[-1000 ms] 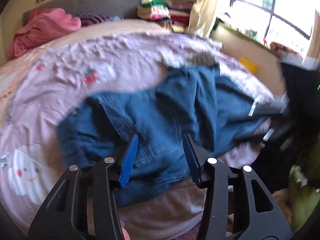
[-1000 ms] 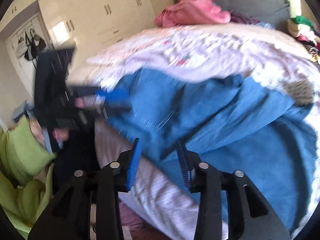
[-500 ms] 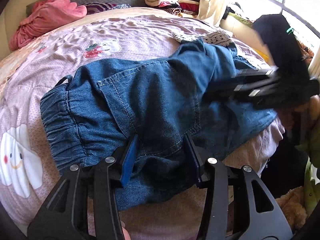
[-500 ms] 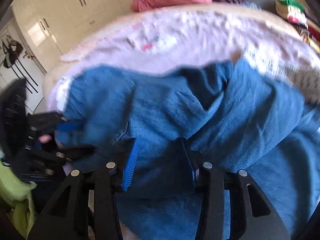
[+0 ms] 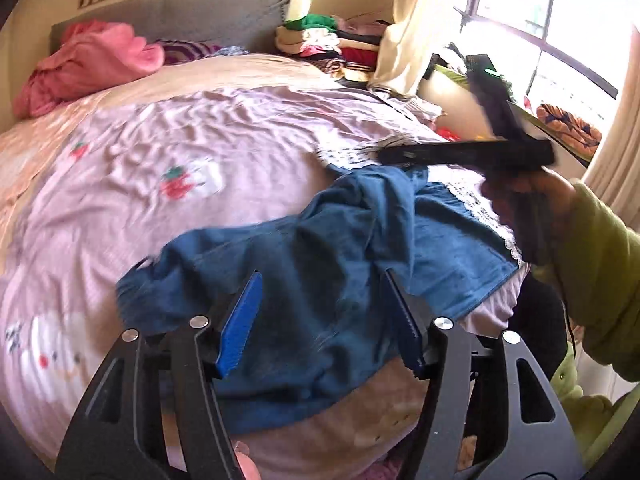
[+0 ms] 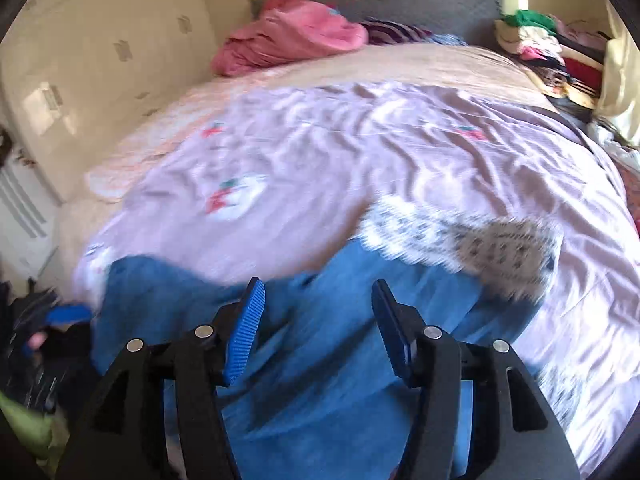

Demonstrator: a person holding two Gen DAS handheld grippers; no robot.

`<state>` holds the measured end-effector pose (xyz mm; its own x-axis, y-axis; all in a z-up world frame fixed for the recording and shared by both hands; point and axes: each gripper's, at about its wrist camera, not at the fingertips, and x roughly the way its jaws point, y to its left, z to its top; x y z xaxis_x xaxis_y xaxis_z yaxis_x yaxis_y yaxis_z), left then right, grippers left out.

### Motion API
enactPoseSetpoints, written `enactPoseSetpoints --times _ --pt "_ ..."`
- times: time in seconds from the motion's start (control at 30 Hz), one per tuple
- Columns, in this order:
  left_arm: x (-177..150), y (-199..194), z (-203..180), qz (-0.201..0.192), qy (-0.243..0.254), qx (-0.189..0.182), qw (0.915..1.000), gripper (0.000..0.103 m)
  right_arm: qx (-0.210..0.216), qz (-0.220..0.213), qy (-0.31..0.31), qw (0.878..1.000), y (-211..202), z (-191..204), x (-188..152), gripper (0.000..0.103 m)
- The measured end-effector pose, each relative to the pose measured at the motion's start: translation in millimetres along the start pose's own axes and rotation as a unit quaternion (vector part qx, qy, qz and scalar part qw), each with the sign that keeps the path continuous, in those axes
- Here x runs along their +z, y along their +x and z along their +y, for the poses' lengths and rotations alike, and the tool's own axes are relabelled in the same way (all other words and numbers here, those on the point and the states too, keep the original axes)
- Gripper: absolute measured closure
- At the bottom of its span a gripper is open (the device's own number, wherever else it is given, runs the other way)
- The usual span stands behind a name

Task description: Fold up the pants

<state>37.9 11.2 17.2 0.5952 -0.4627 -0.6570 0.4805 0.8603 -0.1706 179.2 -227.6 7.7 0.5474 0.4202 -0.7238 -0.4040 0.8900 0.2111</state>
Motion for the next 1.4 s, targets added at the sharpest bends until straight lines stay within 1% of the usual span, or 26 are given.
enactPoseSetpoints --times 0.03,0.1,0.13,0.2,0.27,0.37,0.4,0.43,0.5,0.53,0.57,0.6,0.67,0.7,0.73,0.8,0.87,0.9,0.93,1.0,1.1,1.17,1.2,1.3,1.4 --pt "4 7 -5 0.005 0.003 -0.009 0.9999 0.049 -0.003 0.007 0.002 1.0 9 -3 6 0.046" --pt "8 23 -15 0.015 0.008 -0.029 0.9994 0.049 -0.025 0.021 0.007 0.999 29 -10 20 0.045" --pt "10 31 -18 0.02 0.009 -0.04 0.999 0.049 -0.023 0.028 0.009 0.999 36 -13 24 0.044" --pt "12 49 -26 0.034 0.008 -0.061 0.9975 0.049 -0.039 0.041 0.007 0.998 55 -15 36 0.042" --pt "11 66 -31 0.051 0.002 -0.074 0.9959 0.049 -0.051 0.057 0.0 0.997 73 -14 45 0.039" --pt "9 91 -36 0.075 -0.011 -0.089 0.9931 0.049 -0.082 0.085 -0.004 0.993 104 -19 56 0.038" --pt "7 95 -38 0.079 -0.013 -0.095 0.9923 0.049 -0.085 0.091 -0.003 0.992 111 -22 59 0.038" --pt "7 100 -39 0.084 -0.015 -0.099 0.9915 0.049 -0.098 0.102 0.0 0.99 122 -26 61 0.038" --pt "6 109 -40 0.091 -0.023 -0.107 0.9898 0.05 -0.103 0.116 0.005 0.988 137 -31 64 0.039" --pt "5 113 -41 0.095 -0.026 -0.111 0.9889 0.052 -0.104 0.122 0.008 0.987 143 -36 63 0.045" --pt "4 115 -38 0.097 -0.029 -0.112 0.9886 0.052 -0.105 0.124 0.01 0.987 146 -39 63 0.067" --pt "3 119 -37 0.099 -0.033 -0.112 0.9882 0.052 -0.102 0.122 0.012 0.987 146 -43 62 0.079" --pt "2 123 -32 0.101 -0.043 -0.114 0.9874 0.053 -0.082 0.109 0.03 0.99 136 -54 61 0.094" --pt "2 125 -31 0.101 -0.047 -0.117 0.9869 0.053 -0.061 0.094 0.052 0.992 124 -62 60 0.094" --pt "2 126 -29 0.101 -0.05 -0.118 0.9866 0.053 -0.05 0.083 0.063 0.993 113 -64 59 0.094" --pt "5 128 -27 0.098 -0.054 -0.121 0.9863 0.053 -0.036 0.056 0.076 0.995 90 -72 56 0.095" --pt "7 130 -28 0.095 -0.054 -0.119 0.9868 0.059 -0.02 0.026 0.099 0.995 60 -82 51 0.095" --pt "9 131 -29 0.095 -0.055 -0.119 0.9868 0.069 -0.013 0.007 0.114 0.993 42 -88 46 0.095" --pt "11 133 -30 0.096 -0.055 -0.12 0.9866 0.085 -0.009 -0.006 0.123 0.992 29 -91 43 0.095" --pt "15 134 -33 0.095 -0.053 -0.12 0.9868 0.101 -0.007 -0.031 0.141 0.99 0 -99 35 0.095" --pt "19 133 -37 0.092 -0.041 -0.121 0.9875 0.102 -0.004 -0.071 0.168 0.983 -49 -110 15 0.095" --pt "19 126 -42 0.085 -0.027 -0.115 0.9893 0.103 -0.007 -0.087 0.181 0.98 -74 -113 -1 0.095" --pt "19 123 -45 0.082 -0.017 -0.111 0.9903 0.103 -0.006 -0.095 0.191 0.977 -90 -116 -15 0.095" --pt "19 113 -52 0.073 0.009 -0.105 0.9917 0.103 -0.01 -0.109 0.217 0.97 -121 -118 -52 0.095" --pt "17 104 -58 0.067 0.042 -0.099 0.9919 0.103 -0.014 -0.11 0.246 0.963 -140 -123 -89 0.095"
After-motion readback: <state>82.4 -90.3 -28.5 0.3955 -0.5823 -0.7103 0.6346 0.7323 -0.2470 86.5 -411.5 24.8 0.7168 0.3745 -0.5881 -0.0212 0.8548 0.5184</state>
